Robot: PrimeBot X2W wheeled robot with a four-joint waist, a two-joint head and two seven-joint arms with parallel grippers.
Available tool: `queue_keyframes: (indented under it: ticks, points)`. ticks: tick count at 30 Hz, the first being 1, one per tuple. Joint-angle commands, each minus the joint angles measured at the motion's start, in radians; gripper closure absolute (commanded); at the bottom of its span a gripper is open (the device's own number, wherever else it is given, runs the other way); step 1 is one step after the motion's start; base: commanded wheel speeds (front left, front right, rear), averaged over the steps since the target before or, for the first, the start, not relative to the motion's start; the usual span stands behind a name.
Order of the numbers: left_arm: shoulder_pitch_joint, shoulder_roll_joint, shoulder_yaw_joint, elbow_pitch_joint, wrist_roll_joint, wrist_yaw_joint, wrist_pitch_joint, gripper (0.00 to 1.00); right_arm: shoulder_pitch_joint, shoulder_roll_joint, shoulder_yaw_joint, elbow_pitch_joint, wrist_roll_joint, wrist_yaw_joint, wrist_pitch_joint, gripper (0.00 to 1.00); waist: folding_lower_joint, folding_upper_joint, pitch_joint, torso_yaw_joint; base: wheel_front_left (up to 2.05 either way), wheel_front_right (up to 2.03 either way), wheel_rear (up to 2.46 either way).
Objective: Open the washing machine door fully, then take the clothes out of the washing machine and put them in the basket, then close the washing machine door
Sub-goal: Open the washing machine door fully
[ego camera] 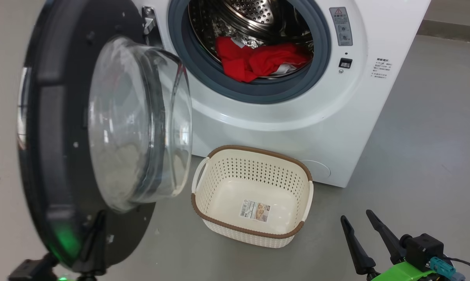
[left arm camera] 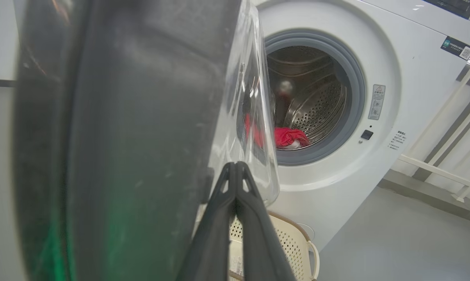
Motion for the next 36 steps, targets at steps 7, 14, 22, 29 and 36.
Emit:
queue_keyframes:
  ticks: [7,14,22,29,36]
  points:
    - [-0.045,0.082,0.151,0.035,0.016,0.003,-0.005,1.0,-0.031,-0.008,0.029,-0.025,-0.01,0.006,-0.009,0.0,-0.0001,0.0,0.007,-0.009,0.0,0.0,0.0]
    - [-0.106,0.137,0.247,0.128,0.02,0.003,-0.005,1.0,-0.039,-0.011,0.037,-0.024,-0.012,0.006,-0.009,0.0,-0.0001,0.0,0.022,-0.024,0.0,0.0,0.0]
    - [-0.169,0.188,0.343,0.216,0.028,0.003,-0.005,1.0,-0.045,-0.017,0.035,-0.028,-0.02,0.006,-0.009,0.0,-0.0001,0.0,0.051,-0.041,0.0,0.0,0.0]
    - [-0.233,0.238,0.423,0.297,0.031,0.003,-0.005,1.0,-0.057,-0.021,0.034,-0.031,-0.03,0.006,-0.009,0.0,-0.0001,0.0,0.08,-0.052,0.0,0.0,0.0]
    - [-0.301,0.285,0.462,0.387,0.031,0.003,-0.005,1.0,-0.071,-0.021,0.028,-0.035,-0.041,0.006,-0.009,0.0,-0.0001,0.0,0.119,-0.058,0.0,0.0,0.0]
